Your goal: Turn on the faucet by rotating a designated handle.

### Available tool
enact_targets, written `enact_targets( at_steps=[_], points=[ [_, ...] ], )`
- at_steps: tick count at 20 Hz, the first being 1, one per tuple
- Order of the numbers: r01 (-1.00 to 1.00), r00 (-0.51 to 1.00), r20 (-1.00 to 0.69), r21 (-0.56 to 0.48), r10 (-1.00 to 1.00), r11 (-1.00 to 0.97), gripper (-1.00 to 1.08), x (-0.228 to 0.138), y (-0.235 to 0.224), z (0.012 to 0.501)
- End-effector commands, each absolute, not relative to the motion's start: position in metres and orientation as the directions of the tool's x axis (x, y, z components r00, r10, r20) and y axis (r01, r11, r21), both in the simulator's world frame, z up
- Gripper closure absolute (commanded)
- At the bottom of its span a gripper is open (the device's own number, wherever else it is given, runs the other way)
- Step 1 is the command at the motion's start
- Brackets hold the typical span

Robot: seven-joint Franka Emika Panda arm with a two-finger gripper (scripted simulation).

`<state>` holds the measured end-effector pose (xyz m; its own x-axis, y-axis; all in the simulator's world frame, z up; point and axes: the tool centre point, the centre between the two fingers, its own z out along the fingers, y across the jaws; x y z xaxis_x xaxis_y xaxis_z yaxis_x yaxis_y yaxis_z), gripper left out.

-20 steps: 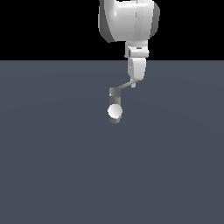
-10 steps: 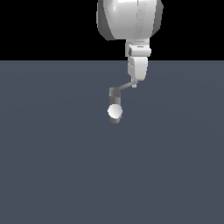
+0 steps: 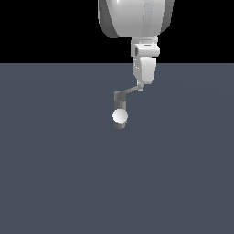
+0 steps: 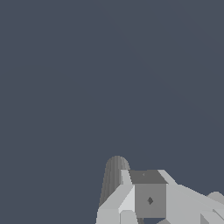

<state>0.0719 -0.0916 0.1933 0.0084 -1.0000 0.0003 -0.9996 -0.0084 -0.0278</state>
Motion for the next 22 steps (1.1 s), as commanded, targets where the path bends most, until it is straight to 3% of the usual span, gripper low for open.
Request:
enact_targets(
  at_steps=[1, 2, 22],
  points=[
    [-1.000, -0.006, 0.000, 0.000, -1.000, 0.006, 1.08, 0.058, -0.101, 0.182],
    [-0.999, 0.010, 0.001, -0.032, -1.000, -0.010, 1.08, 0.071, -0.091, 0.195],
    [-1.000, -0.004, 0.000, -0.004, -1.000, 0.004, 1.08, 0.009, -0.058, 0.183]
  ],
)
